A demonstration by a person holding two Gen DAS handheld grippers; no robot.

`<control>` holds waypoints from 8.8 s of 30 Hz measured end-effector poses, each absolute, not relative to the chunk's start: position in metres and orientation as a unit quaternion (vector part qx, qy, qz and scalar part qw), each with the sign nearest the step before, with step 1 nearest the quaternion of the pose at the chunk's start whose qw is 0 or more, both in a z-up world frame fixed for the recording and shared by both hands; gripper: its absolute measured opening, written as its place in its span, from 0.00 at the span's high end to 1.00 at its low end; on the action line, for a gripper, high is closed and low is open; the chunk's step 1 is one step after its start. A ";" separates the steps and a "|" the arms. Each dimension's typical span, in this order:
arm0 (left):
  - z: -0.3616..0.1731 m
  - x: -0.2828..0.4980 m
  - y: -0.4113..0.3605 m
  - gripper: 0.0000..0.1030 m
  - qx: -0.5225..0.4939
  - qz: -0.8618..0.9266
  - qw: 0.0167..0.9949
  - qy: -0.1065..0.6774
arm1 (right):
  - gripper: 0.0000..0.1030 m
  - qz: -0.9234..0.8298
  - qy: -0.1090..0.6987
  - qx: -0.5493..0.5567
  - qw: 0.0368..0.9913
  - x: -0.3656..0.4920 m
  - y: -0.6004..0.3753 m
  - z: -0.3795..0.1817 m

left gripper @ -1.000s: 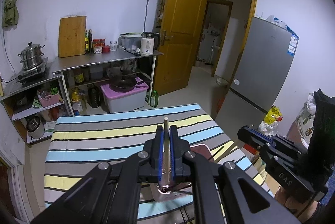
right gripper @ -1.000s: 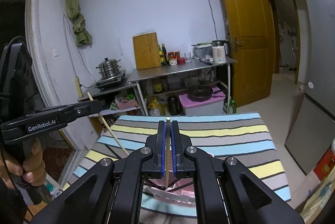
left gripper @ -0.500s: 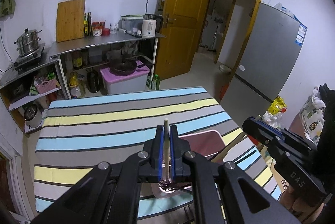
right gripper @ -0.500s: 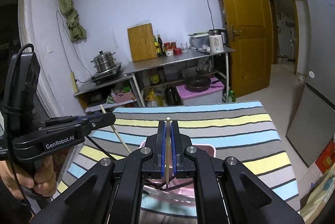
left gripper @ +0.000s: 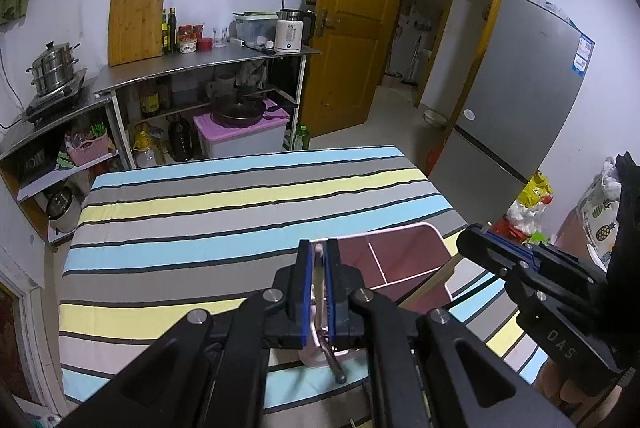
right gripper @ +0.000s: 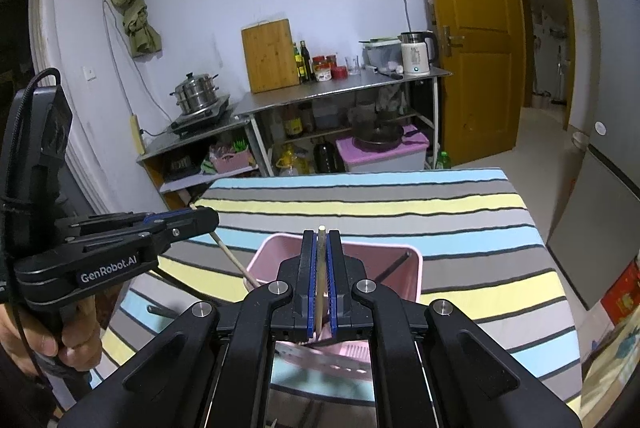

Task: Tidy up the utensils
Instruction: 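Lower the wooden chopsticks into the pink basket and open both tools, then move both open tools back toward the metal chopsticks on the table, then grasp a metal chopstick with the left tool while the right tool grasps another metal chopstick, then lift the metal chopsticks with both tools and carry them over the pink basket, then lower the metal chopsticks into the pink basket and open both tools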

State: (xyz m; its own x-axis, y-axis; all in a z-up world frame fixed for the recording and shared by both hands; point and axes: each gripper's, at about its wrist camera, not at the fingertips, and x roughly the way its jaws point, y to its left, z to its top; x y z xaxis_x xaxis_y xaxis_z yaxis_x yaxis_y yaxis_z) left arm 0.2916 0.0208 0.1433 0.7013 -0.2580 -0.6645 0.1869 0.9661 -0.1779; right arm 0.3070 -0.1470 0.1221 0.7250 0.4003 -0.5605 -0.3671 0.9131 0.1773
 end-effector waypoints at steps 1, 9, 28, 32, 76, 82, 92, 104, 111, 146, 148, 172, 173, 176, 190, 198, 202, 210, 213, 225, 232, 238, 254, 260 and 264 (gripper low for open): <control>0.143 0.291 0.021 0.92 -0.048 -0.120 0.921 0.367 | 0.95 0.205 0.310 0.026 0.928 0.307 -0.147 0.121; 0.154 0.279 0.030 0.75 -0.054 -0.117 0.928 0.350 | 0.91 0.203 0.305 0.021 0.930 0.299 -0.152 0.125; 0.163 0.210 0.051 0.70 -0.088 -0.108 0.942 0.304 | 0.89 0.208 0.273 0.038 0.938 0.241 -0.181 0.141; 0.148 0.189 0.054 0.70 -0.097 -0.106 0.939 0.311 | 0.89 0.217 0.274 0.039 0.936 0.222 -0.186 0.133; -0.006 0.128 0.001 0.70 -0.108 -0.129 0.874 0.457 | 0.89 0.189 0.422 0.026 0.886 0.169 -0.213 -0.016; -0.015 0.151 -0.007 0.70 -0.109 -0.133 0.867 0.468 | 0.89 0.185 0.437 0.025 0.880 0.187 -0.210 -0.028; -0.031 0.170 -0.018 0.70 -0.091 -0.126 0.861 0.484 | 0.89 0.180 0.455 0.024 0.872 0.206 -0.206 -0.044; -0.029 0.175 -0.021 0.90 -0.047 -0.107 0.864 0.489 | 0.89 0.171 0.467 0.006 0.867 0.215 -0.197 -0.048; -0.029 0.179 -0.021 0.91 -0.045 -0.109 0.857 0.502 | 0.89 0.167 0.474 -0.003 0.864 0.221 -0.193 -0.048; 0.036 0.178 -0.015 0.95 -0.044 -0.135 0.881 0.452 | 0.96 0.195 0.415 0.009 0.889 0.219 -0.192 0.018; 0.042 0.177 -0.015 0.95 -0.044 -0.138 0.883 0.446 | 0.96 0.196 0.409 0.009 0.891 0.219 -0.193 0.023; 0.102 0.166 -0.004 0.95 -0.047 -0.142 0.910 0.386 | 0.96 0.207 0.339 0.009 0.918 0.207 -0.199 0.082; 0.103 0.165 -0.004 0.95 -0.047 -0.142 0.911 0.385 | 0.96 0.207 0.337 0.009 0.918 0.206 -0.199 0.084; 0.106 0.164 -0.003 0.95 -0.046 -0.143 0.912 0.382 | 0.96 0.208 0.333 0.010 0.920 0.204 -0.199 0.087; 0.127 0.160 0.000 0.95 -0.048 -0.149 0.916 0.370 | 0.96 0.221 0.311 0.003 0.924 0.200 -0.193 0.108; 0.152 0.167 0.005 0.95 -0.045 -0.151 0.922 0.354 | 0.97 0.233 0.285 -0.005 0.930 0.207 -0.184 0.135; 0.168 0.176 0.009 0.95 -0.042 -0.152 0.926 0.342 | 0.97 0.237 0.273 -0.005 0.932 0.212 -0.178 0.147; 0.196 0.196 0.017 0.95 -0.039 -0.145 0.936 0.319 | 0.97 0.241 0.247 -0.001 0.938 0.232 -0.166 0.171; 0.204 0.206 0.021 0.95 -0.040 -0.143 0.938 0.312 | 0.97 0.242 0.241 0.001 0.940 0.238 -0.161 0.177; 0.211 0.239 0.020 0.95 -0.035 -0.136 0.943 0.303 | 0.97 0.233 0.235 0.011 0.944 0.268 -0.155 0.177; 0.195 0.253 0.017 0.95 -0.042 -0.140 0.938 0.315 | 0.97 0.229 0.238 0.013 0.944 0.278 -0.156 0.169; 0.181 0.262 0.014 0.95 -0.043 -0.138 0.933 0.331 | 0.97 0.227 0.246 0.013 0.942 0.286 -0.154 0.160; 0.150 0.274 0.015 0.95 -0.048 -0.138 0.919 0.368 | 0.96 0.224 0.291 0.006 0.930 0.295 -0.149 0.125; 0.143 0.277 0.016 0.95 -0.047 -0.136 0.916 0.374 | 0.96 0.222 0.306 0.005 0.926 0.298 -0.150 0.117; 0.141 0.279 0.016 0.95 -0.045 -0.136 0.916 0.374 | 0.96 0.222 0.311 0.002 0.924 0.298 -0.150 0.114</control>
State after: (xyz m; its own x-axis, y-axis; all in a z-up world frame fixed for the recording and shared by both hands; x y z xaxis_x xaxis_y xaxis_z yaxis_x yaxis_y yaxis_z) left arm 0.2787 0.0162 0.1415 0.6832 -0.2819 -0.6736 0.2152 0.9592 -0.1832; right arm 0.2984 -0.1498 0.1137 0.7081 0.4125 -0.5731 -0.4099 0.9010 0.1422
